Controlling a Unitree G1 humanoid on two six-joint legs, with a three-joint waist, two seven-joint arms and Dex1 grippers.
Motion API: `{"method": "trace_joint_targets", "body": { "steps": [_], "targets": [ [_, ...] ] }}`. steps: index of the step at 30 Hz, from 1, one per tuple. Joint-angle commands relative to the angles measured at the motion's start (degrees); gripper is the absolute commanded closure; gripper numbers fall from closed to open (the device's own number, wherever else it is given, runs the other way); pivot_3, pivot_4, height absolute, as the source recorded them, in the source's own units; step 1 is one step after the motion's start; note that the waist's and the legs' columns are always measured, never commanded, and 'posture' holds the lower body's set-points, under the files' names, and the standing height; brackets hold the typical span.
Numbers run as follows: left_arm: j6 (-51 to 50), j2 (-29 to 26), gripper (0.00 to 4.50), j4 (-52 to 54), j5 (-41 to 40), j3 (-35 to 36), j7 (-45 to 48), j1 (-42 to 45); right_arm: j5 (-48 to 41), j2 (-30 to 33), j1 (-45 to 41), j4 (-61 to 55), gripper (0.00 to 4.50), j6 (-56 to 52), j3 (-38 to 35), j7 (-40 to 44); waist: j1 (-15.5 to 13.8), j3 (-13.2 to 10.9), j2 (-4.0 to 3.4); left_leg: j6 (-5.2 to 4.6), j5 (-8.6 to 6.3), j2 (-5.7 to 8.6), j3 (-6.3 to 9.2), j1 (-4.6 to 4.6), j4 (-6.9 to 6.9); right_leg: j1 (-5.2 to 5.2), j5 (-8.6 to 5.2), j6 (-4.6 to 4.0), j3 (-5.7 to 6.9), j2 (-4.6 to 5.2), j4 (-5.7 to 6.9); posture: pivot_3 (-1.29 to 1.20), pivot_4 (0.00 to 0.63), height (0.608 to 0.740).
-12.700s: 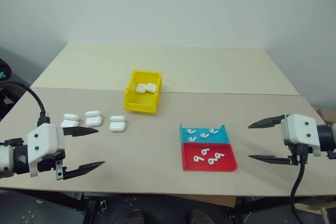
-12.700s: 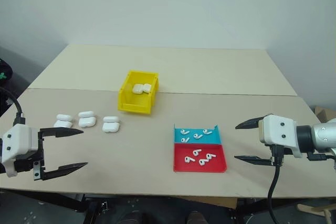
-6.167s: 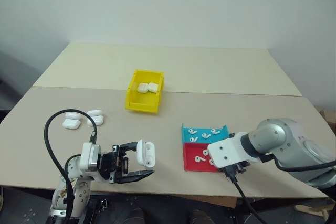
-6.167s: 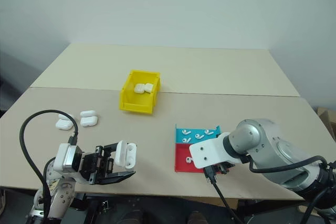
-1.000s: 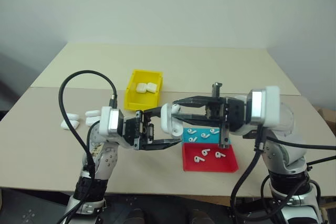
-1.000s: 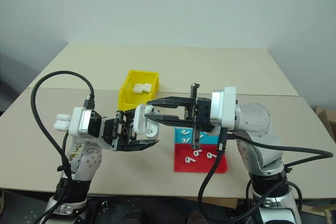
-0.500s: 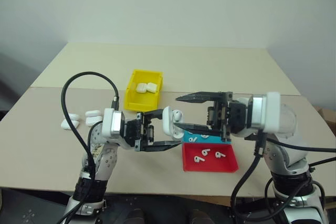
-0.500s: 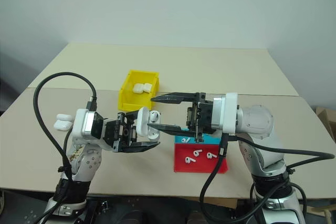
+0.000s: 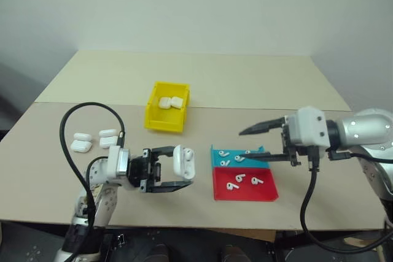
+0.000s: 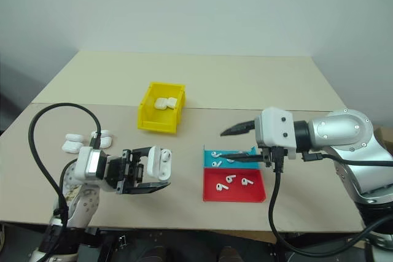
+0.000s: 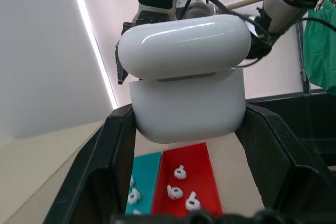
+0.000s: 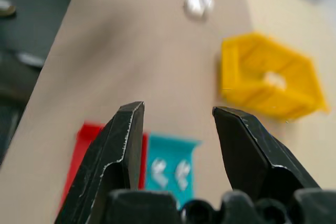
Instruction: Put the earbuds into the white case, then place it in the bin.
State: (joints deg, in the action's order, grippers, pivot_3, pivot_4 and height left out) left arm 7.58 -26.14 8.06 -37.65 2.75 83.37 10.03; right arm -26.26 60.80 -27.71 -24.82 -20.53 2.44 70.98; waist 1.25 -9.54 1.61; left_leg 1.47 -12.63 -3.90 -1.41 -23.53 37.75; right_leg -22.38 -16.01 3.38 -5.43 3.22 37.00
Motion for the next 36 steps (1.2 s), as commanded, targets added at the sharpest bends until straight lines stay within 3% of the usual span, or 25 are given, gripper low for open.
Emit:
{"method": "trace_joint_targets", "body": {
  "steps": [1,12,18,36],
  "targets": [
    [1.6,-1.4,1.77,2.5,-0.7,1.8,0.4,-2.9,5.3,4.4,0.6,-2.8,1.95,-2.1,4.0,2.4,-0.1,0.0,0.0,0.0,0.0,-0.01,0.0,-0.01,0.0,-0.02,0.0,0.0,0.0,0.0,0.0,0.0,0.15,0.74],
    [3.1,-0.1,1.77,7.6,0.0,0.9,-4.2,-6.3,19.3,5.5,-4.4,-8.9,1.95,-15.8,19.6,1.6,-0.4,0.0,0.0,0.01,0.0,0.0,-0.03,-0.13,0.01,-0.15,-0.01,0.0,0.01,0.04,0.0,0.0,0.15,0.74],
    [3.7,-0.4,1.77,8.2,0.5,-0.1,-4.6,-6.2,29.3,2.6,-6.6,-8.3,1.95,-20.8,27.2,-0.6,-0.4,0.0,-0.01,0.01,0.0,0.01,-0.03,-0.21,0.02,-0.25,-0.01,0.0,0.01,0.03,0.01,0.0,0.15,0.74],
    [5.1,0.0,1.77,6.8,1.2,-0.8,-4.8,-5.3,39.1,-0.7,-7.0,-5.0,1.95,-26.3,30.8,-0.6,-0.4,0.0,-0.01,0.01,0.0,0.01,-0.03,-0.25,0.02,-0.26,0.0,0.0,0.01,0.03,0.02,0.0,0.15,0.74]
  ]
}}
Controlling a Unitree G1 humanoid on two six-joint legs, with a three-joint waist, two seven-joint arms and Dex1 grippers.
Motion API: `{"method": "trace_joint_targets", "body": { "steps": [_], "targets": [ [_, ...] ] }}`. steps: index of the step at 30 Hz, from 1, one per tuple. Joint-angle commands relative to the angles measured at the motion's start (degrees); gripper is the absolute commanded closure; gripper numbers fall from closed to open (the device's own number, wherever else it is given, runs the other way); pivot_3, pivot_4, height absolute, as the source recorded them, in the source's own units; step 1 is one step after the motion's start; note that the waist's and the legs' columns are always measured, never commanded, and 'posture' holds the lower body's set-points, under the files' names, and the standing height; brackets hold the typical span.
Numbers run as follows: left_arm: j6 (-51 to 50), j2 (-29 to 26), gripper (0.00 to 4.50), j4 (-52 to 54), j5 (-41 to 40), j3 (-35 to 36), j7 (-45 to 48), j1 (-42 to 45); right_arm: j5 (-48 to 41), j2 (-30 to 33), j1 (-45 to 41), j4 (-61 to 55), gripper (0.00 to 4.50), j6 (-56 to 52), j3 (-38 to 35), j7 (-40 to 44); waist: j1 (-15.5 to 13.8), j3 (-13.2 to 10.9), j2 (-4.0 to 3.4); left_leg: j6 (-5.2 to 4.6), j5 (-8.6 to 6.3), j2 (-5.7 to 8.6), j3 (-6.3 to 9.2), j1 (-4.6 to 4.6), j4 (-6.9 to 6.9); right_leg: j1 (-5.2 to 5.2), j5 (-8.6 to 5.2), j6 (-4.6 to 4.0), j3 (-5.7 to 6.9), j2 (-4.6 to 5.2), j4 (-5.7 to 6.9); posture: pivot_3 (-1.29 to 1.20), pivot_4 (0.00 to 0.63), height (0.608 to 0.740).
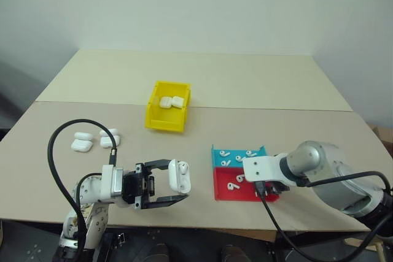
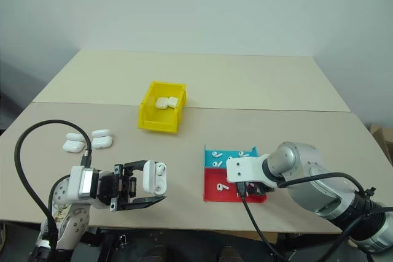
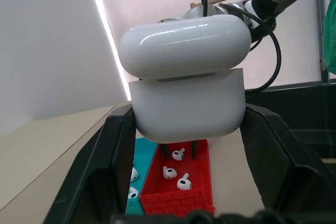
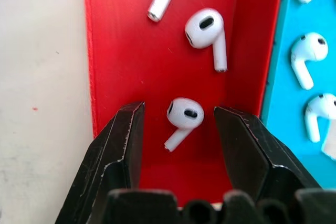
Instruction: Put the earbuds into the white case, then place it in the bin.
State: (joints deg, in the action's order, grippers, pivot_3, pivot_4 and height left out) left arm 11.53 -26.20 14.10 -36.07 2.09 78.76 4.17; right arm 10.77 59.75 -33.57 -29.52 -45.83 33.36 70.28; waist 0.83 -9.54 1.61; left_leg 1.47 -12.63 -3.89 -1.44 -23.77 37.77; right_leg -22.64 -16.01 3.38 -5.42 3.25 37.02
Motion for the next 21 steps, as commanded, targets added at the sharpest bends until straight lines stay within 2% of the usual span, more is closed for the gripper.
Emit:
{"method": "trace_joint_targets", "body": {
  "steps": [1,20,21],
  "targets": [
    [1.2,0.1,1.77,0.7,-0.3,-0.2,-0.2,0.6,2.1,0.3,-1.1,-0.1,1.95,-1.3,-0.2,0.3,0.0,0.0,0.0,0.0,0.0,0.0,0.0,0.0,0.0,0.0,0.0,0.0,0.0,0.0,0.0,0.0,0.15,0.74],
    [2.5,-0.1,1.77,-0.7,0.4,-1.0,0.5,1.3,1.6,-2.1,-1.3,0.0,1.95,-9.5,0.0,0.1,0.1,0.0,0.0,0.0,0.0,-0.01,0.01,0.02,0.02,0.03,0.01,0.0,0.01,-0.02,0.02,0.0,0.15,0.74],
    [2.5,-0.1,1.77,-0.7,0.4,-1.0,0.5,1.3,1.6,-2.2,-1.4,0.0,2.32,-9.7,0.0,0.1,0.1,0.0,0.0,0.0,0.0,-0.01,0.01,0.02,0.02,0.03,0.01,0.0,0.01,-0.02,0.02,0.0,0.15,0.74]
  ]
}}
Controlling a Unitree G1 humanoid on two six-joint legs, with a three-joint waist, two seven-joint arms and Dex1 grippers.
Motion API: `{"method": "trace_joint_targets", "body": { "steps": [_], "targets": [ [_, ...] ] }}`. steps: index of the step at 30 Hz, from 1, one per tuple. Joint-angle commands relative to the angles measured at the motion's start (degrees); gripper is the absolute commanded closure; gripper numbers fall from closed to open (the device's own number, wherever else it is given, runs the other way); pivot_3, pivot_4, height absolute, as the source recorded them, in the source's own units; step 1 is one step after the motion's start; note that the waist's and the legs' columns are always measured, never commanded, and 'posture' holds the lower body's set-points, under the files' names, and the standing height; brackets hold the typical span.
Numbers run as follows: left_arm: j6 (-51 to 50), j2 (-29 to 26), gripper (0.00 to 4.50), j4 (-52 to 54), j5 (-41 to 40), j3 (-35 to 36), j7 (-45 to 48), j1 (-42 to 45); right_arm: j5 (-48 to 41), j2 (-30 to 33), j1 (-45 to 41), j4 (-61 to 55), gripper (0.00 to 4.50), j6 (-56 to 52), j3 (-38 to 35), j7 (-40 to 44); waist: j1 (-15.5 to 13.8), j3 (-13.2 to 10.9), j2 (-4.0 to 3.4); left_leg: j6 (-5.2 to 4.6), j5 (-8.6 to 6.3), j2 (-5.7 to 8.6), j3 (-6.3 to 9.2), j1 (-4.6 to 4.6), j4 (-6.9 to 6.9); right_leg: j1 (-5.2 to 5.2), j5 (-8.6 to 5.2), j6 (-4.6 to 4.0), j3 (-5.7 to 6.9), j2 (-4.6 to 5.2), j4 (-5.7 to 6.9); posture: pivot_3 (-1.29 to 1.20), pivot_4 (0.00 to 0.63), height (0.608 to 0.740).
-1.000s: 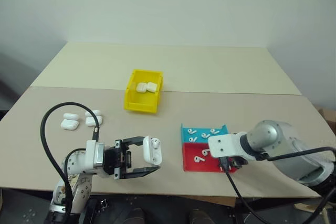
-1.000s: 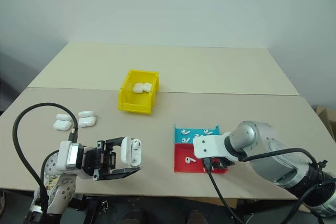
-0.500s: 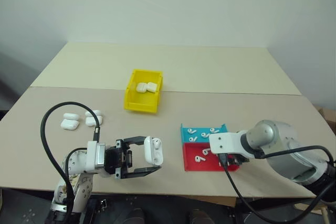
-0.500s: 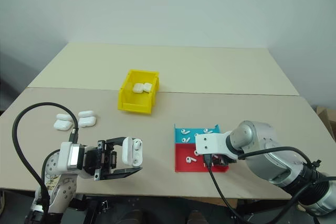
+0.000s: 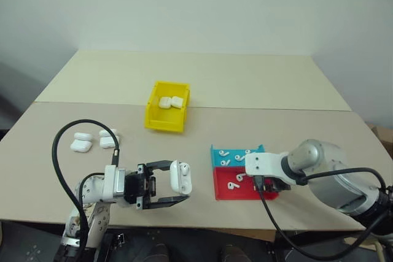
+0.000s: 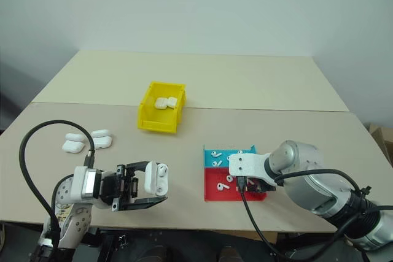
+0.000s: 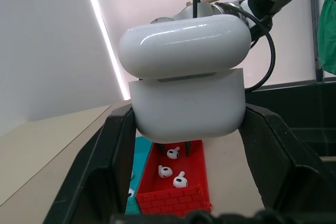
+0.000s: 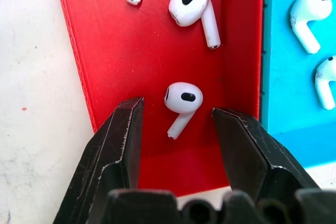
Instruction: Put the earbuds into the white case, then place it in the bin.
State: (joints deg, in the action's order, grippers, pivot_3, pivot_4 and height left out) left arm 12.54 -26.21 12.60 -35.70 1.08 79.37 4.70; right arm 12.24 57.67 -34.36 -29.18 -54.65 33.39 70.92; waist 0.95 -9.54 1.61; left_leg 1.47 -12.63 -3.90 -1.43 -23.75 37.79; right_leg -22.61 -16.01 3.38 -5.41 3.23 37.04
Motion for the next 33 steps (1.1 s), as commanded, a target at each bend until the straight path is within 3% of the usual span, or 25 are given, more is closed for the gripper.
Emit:
{"method": "trace_joint_targets", "body": {
  "steps": [1,2,21,26,33],
  "targets": [
    [1.5,-0.1,1.77,0.8,0.1,0.0,0.0,0.8,0.0,-0.3,-0.6,-0.5,2.5,-1.3,-0.1,-0.7,0.0,0.0,0.0,0.0,0.0,0.0,0.0,0.0,0.0,0.0,0.0,0.0,0.0,0.0,0.0,0.0,0.15,0.74],
    [1.5,-0.1,1.77,0.8,0.1,0.0,0.0,0.8,0.0,-0.7,-0.7,-0.5,2.79,-1.7,-0.2,-1.1,0.0,0.0,0.0,0.0,0.0,0.0,0.0,0.0,0.0,0.0,0.0,0.0,0.0,0.0,0.0,0.0,0.15,0.74],
    [2.3,0.0,1.77,0.4,0.6,-0.2,-0.1,0.8,-0.6,-1.9,-1.1,0.4,2.79,-3.8,0.5,-2.0,-0.1,0.0,0.0,0.0,0.0,0.0,0.0,0.0,0.01,0.0,0.0,0.0,0.0,0.0,0.01,0.0,0.15,0.74],
    [2.3,-0.1,1.77,0.5,0.6,-0.3,-0.2,0.8,-0.2,-1.4,-0.6,0.2,3.84,-3.1,0.8,-2.1,-0.1,0.0,0.0,0.0,0.0,0.0,0.01,0.0,0.01,0.01,0.0,0.0,0.01,0.0,0.02,0.0,0.15,0.74],
    [2.4,-0.2,1.77,0.3,0.5,-0.2,0.0,0.9,-0.5,-0.9,-0.2,-0.6,3.84,-2.2,0.1,-1.8,-0.1,0.0,0.0,0.0,0.0,0.0,0.01,0.01,0.02,0.02,0.0,0.0,0.01,0.0,0.02,0.0,0.15,0.74]
  ]
}}
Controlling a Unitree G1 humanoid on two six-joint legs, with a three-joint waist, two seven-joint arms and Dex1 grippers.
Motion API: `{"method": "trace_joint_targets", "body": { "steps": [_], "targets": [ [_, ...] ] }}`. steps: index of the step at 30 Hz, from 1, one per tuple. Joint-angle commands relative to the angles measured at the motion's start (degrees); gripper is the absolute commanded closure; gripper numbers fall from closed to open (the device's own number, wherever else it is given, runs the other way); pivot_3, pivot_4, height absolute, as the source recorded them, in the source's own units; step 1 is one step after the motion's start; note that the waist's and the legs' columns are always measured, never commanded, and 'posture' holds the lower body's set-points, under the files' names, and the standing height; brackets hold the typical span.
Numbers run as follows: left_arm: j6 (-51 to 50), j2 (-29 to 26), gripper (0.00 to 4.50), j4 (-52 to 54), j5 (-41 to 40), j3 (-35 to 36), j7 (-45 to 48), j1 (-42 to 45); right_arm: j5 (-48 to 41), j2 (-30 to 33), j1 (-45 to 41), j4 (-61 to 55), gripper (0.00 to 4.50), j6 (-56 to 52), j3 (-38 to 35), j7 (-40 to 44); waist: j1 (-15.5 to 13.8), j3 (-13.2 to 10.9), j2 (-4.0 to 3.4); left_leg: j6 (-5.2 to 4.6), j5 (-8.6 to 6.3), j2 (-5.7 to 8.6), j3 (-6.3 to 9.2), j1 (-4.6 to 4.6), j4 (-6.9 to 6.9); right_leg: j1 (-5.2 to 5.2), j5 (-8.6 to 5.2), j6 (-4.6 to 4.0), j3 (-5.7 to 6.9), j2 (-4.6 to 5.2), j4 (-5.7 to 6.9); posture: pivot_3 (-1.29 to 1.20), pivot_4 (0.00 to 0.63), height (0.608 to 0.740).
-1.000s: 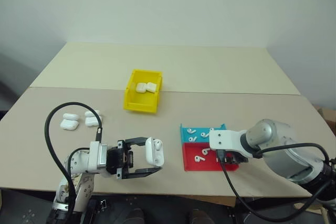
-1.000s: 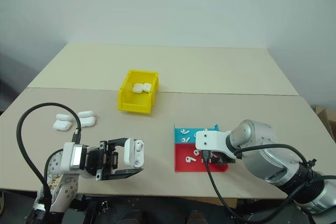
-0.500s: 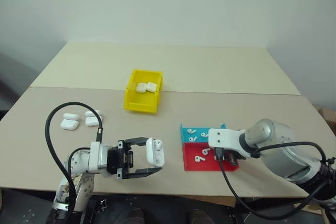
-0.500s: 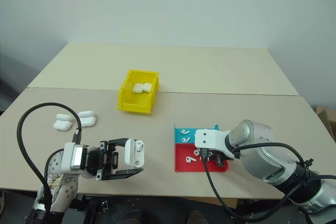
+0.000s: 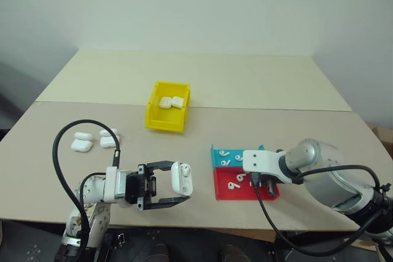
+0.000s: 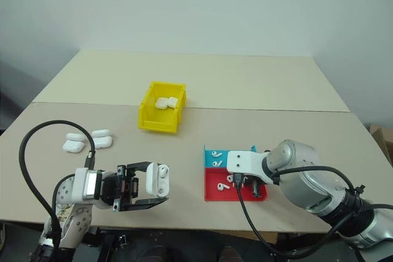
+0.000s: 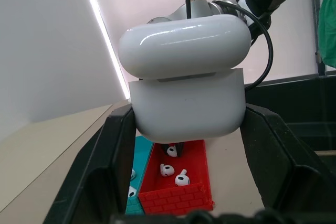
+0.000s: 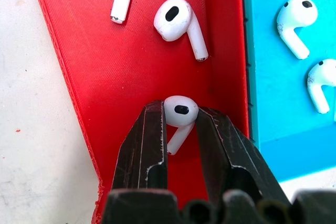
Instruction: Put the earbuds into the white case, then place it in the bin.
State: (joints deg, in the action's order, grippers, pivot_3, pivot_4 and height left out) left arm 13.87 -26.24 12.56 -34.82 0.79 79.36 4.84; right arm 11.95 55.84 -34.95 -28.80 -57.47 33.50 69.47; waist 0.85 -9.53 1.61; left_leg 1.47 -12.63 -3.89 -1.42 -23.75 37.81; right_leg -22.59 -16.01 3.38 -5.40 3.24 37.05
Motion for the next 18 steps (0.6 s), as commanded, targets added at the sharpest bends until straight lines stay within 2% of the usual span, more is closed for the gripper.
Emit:
{"method": "trace_joint_targets", "body": {
  "steps": [1,7,10,14,18],
  "targets": [
    [1.1,-0.1,1.77,0.3,-0.4,0.1,0.0,0.8,-0.3,1.0,0.5,-1.0,3.84,0.7,-0.1,-0.4,0.0,0.0,0.0,0.0,0.0,0.0,0.0,0.0,0.0,0.0,0.0,0.0,0.0,0.0,0.0,0.0,0.15,0.74],
    [-1.4,0.1,1.77,2.7,-3.5,0.3,-1.1,1.2,-7.7,3.6,1.7,-7.2,3.84,0.8,-8.9,2.7,-0.1,0.0,0.0,0.0,0.0,0.0,0.01,-0.03,0.0,-0.02,0.0,0.0,0.0,0.0,0.0,0.0,0.15,0.74],
    [-5.6,-0.2,1.77,6.9,-7.5,0.5,-3.7,2.0,-16.1,3.5,2.1,-10.0,3.84,2.2,-20.2,5.2,-0.1,0.0,0.01,0.0,0.0,0.0,0.01,-0.04,0.01,-0.01,0.0,0.01,0.0,0.01,0.0,0.0,0.15,0.74],
    [-10.1,0.5,1.77,10.4,-10.6,0.3,-8.2,5.1,-26.6,-2.6,0.4,-7.9,3.84,7.6,-35.9,3.7,-0.1,0.0,0.01,0.0,0.0,-0.01,0.05,0.01,0.01,0.1,0.01,0.02,0.04,-0.01,0.0,0.0,0.15,0.74],
    [-16.0,1.2,1.77,13.3,-14.7,0.9,-14.3,9.7,-35.9,-8.6,-3.5,-4.5,3.84,12.0,-46.0,1.4,0.0,0.0,0.02,0.0,0.0,0.01,0.08,0.1,0.03,0.2,0.02,0.05,0.03,-0.02,0.0,0.0,0.15,0.74]
  ]
}}
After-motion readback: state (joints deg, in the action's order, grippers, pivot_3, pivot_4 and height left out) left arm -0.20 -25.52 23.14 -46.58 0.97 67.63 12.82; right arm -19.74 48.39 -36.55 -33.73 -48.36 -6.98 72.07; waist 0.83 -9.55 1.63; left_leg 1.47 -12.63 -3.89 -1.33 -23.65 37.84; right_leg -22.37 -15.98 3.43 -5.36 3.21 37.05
